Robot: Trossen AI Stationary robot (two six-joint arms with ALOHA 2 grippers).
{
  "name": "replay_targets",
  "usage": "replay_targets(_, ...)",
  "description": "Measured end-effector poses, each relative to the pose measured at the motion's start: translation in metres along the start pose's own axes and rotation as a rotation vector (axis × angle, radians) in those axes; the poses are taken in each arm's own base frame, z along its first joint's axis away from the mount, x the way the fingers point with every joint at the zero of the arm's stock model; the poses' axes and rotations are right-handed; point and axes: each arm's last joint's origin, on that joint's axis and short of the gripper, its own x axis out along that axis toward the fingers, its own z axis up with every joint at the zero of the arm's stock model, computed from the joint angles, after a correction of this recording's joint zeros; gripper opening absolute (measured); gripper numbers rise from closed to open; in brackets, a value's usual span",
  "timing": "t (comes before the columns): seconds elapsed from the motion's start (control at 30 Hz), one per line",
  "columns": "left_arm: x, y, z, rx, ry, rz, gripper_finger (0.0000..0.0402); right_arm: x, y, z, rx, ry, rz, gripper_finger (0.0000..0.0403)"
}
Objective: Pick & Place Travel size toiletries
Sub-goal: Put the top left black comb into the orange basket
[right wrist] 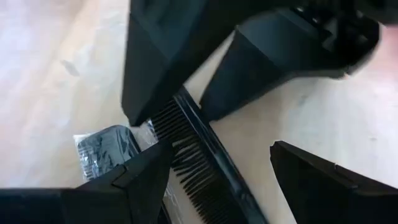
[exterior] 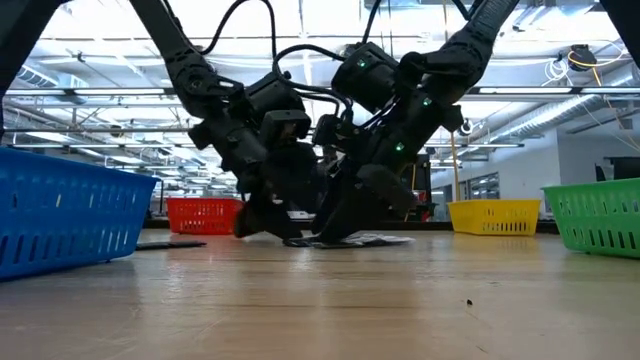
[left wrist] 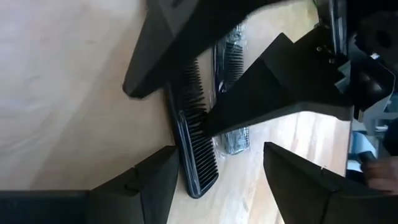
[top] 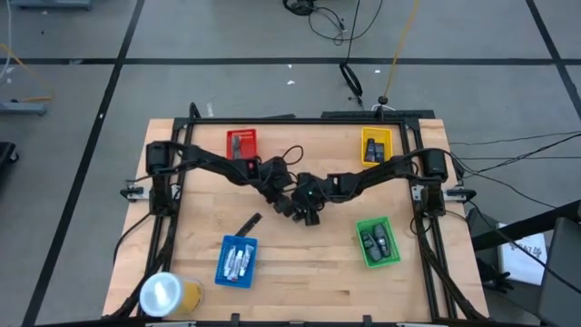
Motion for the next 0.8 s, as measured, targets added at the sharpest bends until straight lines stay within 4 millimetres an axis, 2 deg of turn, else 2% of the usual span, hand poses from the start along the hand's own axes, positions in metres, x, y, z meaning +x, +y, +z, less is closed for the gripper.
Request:
replay_targets(0.57,0.004,-0.012,0.013,0.028,0.051,-0.127,0.0208,0.001,-0.003,-0.001,0.011,-0.011,0.01,0.0266)
replay_targets(0.67,0.004,-0.012,0.013,0.038,0.057,-0.123,0.0209,0.001,-0.003,-0.001,0.01,-0.009,0.01,0.0241)
replay_targets(0.8,0.002,-0.011,0.014,0.034,0.053,-0.123,0.0209,0.001,-0.003,-0.001,0.028,-0.011,0.018,0.0174)
